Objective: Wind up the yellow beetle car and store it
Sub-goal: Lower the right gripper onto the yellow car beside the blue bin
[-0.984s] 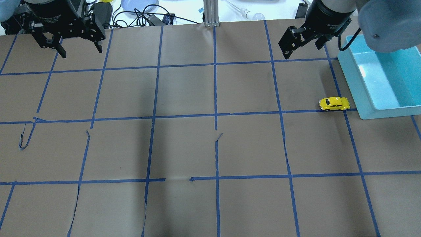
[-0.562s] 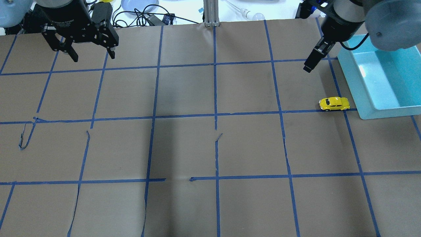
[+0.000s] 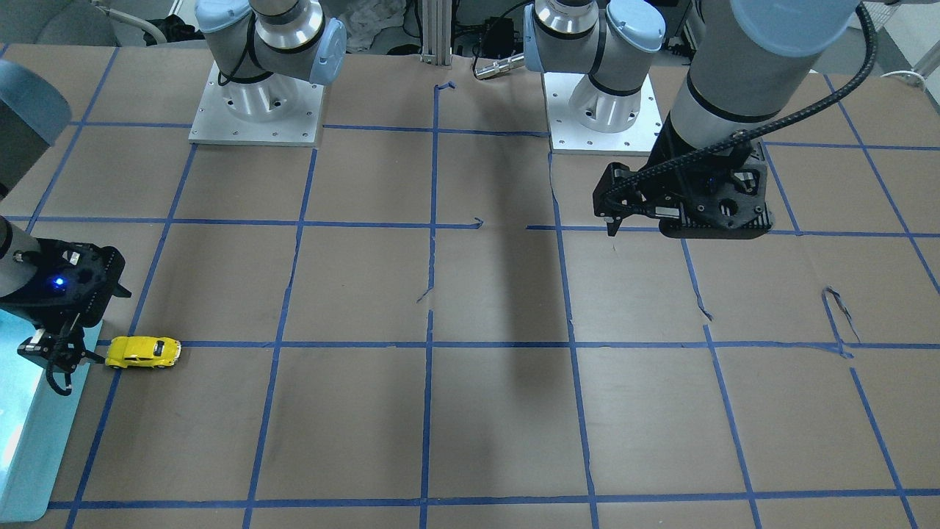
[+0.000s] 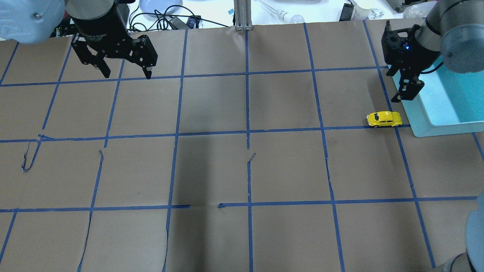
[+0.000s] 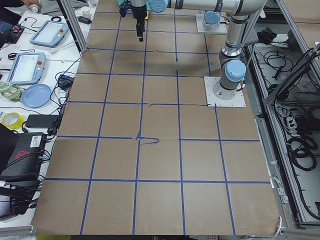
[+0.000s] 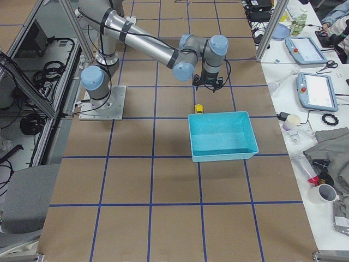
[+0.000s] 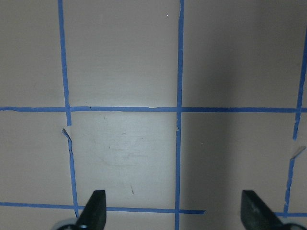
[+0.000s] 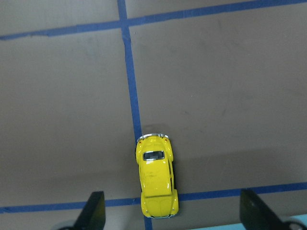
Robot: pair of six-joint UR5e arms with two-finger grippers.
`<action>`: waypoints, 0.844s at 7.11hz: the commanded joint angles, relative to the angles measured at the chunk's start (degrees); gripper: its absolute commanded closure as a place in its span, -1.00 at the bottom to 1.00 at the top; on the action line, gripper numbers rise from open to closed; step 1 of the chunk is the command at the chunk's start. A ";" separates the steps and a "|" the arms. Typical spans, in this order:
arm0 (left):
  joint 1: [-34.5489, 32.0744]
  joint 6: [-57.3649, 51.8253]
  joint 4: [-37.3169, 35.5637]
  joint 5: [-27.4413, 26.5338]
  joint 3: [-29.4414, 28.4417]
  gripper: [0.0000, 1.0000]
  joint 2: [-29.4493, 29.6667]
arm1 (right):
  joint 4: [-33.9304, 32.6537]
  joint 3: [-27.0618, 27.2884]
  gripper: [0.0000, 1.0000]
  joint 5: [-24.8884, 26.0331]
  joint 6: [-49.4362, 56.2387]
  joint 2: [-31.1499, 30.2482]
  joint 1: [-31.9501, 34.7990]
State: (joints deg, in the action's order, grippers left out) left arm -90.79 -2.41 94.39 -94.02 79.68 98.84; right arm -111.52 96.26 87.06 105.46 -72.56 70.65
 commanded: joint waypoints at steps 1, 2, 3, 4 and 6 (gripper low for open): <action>0.35 -1.72 -0.26 -0.02 0.56 -1.00 -0.05 | -13.67 7.08 -1.00 0.22 5.19 2.40 -1.66; 0.43 -1.72 -0.35 -0.11 0.65 -1.00 -0.05 | -13.90 8.32 -1.00 0.21 5.28 3.29 -1.66; 0.70 -1.81 -0.35 -0.63 0.82 -1.00 -0.05 | -14.59 10.59 -1.00 0.13 5.28 3.56 -1.66; 0.61 -1.89 -0.44 -0.20 1.09 -1.00 -0.13 | -14.95 10.53 -1.00 0.82 5.54 3.91 -1.66; 0.70 -1.89 -0.44 -0.29 1.09 -1.00 -0.14 | -14.95 10.88 -0.83 0.48 5.63 5.84 -1.66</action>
State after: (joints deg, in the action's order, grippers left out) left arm -90.15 -4.29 93.97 -94.27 80.73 98.72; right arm -126.39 106.85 87.65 111.03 -67.71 69.00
